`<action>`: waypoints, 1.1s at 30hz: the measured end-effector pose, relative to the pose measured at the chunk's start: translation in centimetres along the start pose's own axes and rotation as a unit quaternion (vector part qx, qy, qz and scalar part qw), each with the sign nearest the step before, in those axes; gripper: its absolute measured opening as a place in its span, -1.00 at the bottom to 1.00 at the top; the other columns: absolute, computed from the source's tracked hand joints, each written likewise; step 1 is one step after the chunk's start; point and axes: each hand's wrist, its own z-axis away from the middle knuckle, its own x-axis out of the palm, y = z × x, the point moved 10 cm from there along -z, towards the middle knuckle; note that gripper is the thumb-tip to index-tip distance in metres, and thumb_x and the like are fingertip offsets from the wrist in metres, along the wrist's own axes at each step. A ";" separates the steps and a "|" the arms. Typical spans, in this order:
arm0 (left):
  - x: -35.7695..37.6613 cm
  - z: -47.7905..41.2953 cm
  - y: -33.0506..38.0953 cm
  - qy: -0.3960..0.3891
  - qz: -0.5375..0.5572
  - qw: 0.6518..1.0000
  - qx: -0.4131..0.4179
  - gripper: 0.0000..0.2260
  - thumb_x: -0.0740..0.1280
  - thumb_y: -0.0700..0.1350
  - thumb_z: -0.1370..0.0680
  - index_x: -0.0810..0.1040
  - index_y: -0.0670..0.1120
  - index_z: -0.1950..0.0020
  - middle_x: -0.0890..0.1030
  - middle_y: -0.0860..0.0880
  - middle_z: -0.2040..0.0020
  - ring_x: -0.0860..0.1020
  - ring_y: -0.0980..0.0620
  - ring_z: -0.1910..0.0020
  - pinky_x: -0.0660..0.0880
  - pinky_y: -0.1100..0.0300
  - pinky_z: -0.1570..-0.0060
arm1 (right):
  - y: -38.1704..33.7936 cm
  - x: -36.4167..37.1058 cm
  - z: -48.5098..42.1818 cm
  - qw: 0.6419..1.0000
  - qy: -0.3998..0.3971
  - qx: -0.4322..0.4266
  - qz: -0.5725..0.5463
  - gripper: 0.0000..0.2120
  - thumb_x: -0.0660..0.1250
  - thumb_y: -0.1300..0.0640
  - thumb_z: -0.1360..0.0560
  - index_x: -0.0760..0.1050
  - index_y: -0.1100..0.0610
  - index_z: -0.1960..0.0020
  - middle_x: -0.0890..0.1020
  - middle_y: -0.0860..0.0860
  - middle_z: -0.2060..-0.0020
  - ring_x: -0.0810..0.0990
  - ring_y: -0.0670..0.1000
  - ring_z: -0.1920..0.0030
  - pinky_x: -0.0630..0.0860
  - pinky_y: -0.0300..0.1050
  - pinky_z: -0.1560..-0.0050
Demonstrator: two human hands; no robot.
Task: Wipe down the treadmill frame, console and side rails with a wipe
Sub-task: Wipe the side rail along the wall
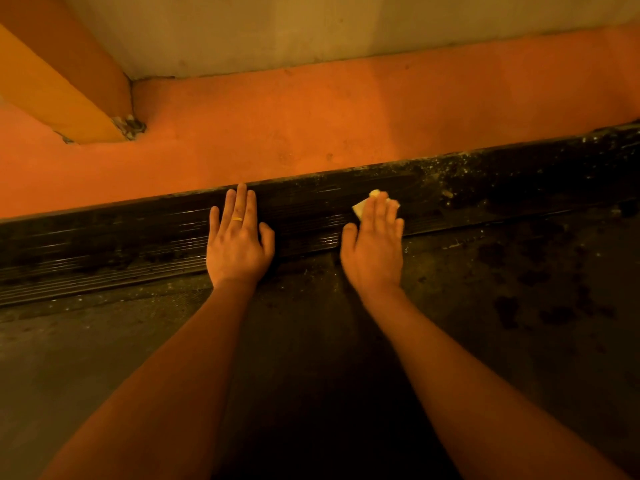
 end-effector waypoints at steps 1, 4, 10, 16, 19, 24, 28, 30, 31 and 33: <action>0.0 0.0 0.0 0.001 0.000 1.000 -0.001 -0.43 0.00 0.04 -0.63 0.20 -0.15 -0.61 0.16 -0.09 -0.62 0.07 -0.05 -0.62 -0.05 -0.04 -0.59 | -1.6 0.6 0.4 1.000 -0.009 -0.028 0.001 -0.39 -0.04 -0.05 -0.68 -0.10 0.20 -0.63 -0.07 0.12 -0.62 -0.16 0.12 -0.61 -0.21 0.04 -0.57; -0.1 -0.1 0.1 0.002 -0.003 1.000 0.002 -0.43 0.01 0.03 -0.62 0.20 -0.16 -0.61 0.18 -0.10 -0.62 0.09 -0.06 -0.61 -0.01 -0.07 -0.58 | -5.9 2.2 0.9 0.992 -0.052 -0.114 0.003 -0.39 0.00 -0.03 -0.68 -0.09 0.18 -0.63 -0.08 0.10 -0.62 -0.18 0.10 -0.61 -0.22 0.05 -0.58; 0.1 -0.1 0.0 -0.001 -0.006 1.000 0.003 -0.42 -0.02 0.04 -0.62 0.21 -0.16 -0.61 0.18 -0.11 -0.62 0.09 -0.05 -0.61 -0.02 -0.06 -0.58 | -9.5 3.1 -0.8 0.970 -0.091 -0.218 0.053 -0.40 -0.04 -0.05 -0.69 -0.13 0.13 -0.63 -0.13 0.03 -0.62 -0.22 0.03 -0.60 -0.27 0.01 -0.57; -0.1 0.0 0.0 -0.002 0.003 1.000 0.000 -0.43 0.00 0.04 -0.63 0.20 -0.15 -0.61 0.17 -0.09 -0.62 0.07 -0.05 -0.62 -0.04 -0.04 -0.59 | -3.8 0.2 -4.8 0.986 -0.058 -0.149 0.053 -0.43 -0.05 -0.02 -0.68 -0.09 0.12 -0.63 -0.05 0.01 -0.62 -0.15 0.03 -0.61 -0.23 0.02 -0.56; 0.0 0.0 0.0 -0.004 0.005 1.000 0.001 -0.44 0.00 0.04 -0.63 0.19 -0.14 -0.62 0.15 -0.08 -0.62 0.06 -0.04 -0.62 -0.05 -0.03 -0.59 | -0.8 -0.9 -5.9 0.994 -0.055 -0.088 0.045 -0.42 -0.09 -0.04 -0.69 -0.14 0.14 -0.63 -0.07 0.05 -0.62 -0.17 0.05 -0.61 -0.24 0.04 -0.57; 0.0 0.0 0.0 -0.004 0.004 1.000 -0.002 -0.44 0.00 0.04 -0.63 0.19 -0.14 -0.61 0.16 -0.09 -0.62 0.06 -0.05 -0.62 -0.06 -0.03 -0.58 | -3.5 0.6 -3.7 0.987 -0.075 -0.134 0.047 -0.38 -0.08 -0.08 -0.69 -0.19 0.14 -0.63 -0.16 0.04 -0.62 -0.23 0.06 -0.60 -0.26 0.03 -0.58; -0.1 0.0 0.1 -0.009 0.005 1.000 -0.003 -0.44 0.00 0.04 -0.63 0.18 -0.14 -0.62 0.15 -0.08 -0.63 0.05 -0.04 -0.62 -0.07 -0.02 -0.58 | -1.6 -0.5 -4.9 0.988 -0.062 -0.131 0.054 -0.40 -0.08 -0.07 -0.68 -0.15 0.12 -0.63 -0.10 0.03 -0.62 -0.19 0.04 -0.61 -0.25 0.02 -0.58; -0.1 0.0 0.1 -0.011 0.004 1.000 -0.002 -0.44 0.00 0.04 -0.64 0.18 -0.14 -0.62 0.14 -0.08 -0.63 0.05 -0.04 -0.62 -0.07 -0.02 -0.58 | 0.4 -1.7 -6.0 0.994 -0.047 -0.087 0.047 -0.41 -0.09 -0.06 -0.68 -0.13 0.14 -0.63 -0.06 0.07 -0.62 -0.16 0.06 -0.61 -0.22 0.04 -0.58; -0.1 0.0 0.1 -0.012 0.003 1.000 -0.002 -0.44 0.00 0.04 -0.64 0.18 -0.14 -0.62 0.14 -0.08 -0.63 0.05 -0.04 -0.62 -0.07 -0.02 -0.59 | 1.2 -2.1 -6.4 0.996 -0.043 -0.069 0.048 -0.41 -0.09 -0.06 -0.68 -0.14 0.14 -0.63 -0.06 0.08 -0.62 -0.15 0.07 -0.61 -0.21 0.05 -0.58; 0.0 0.0 0.0 -0.014 0.004 1.000 -0.003 -0.44 0.00 0.04 -0.64 0.18 -0.14 -0.62 0.14 -0.08 -0.63 0.05 -0.04 -0.62 -0.06 -0.03 -0.59 | 2.2 -2.3 -6.6 0.997 -0.042 -0.043 0.043 -0.40 -0.09 -0.05 -0.68 -0.15 0.15 -0.63 -0.09 0.08 -0.62 -0.17 0.08 -0.61 -0.20 0.06 -0.58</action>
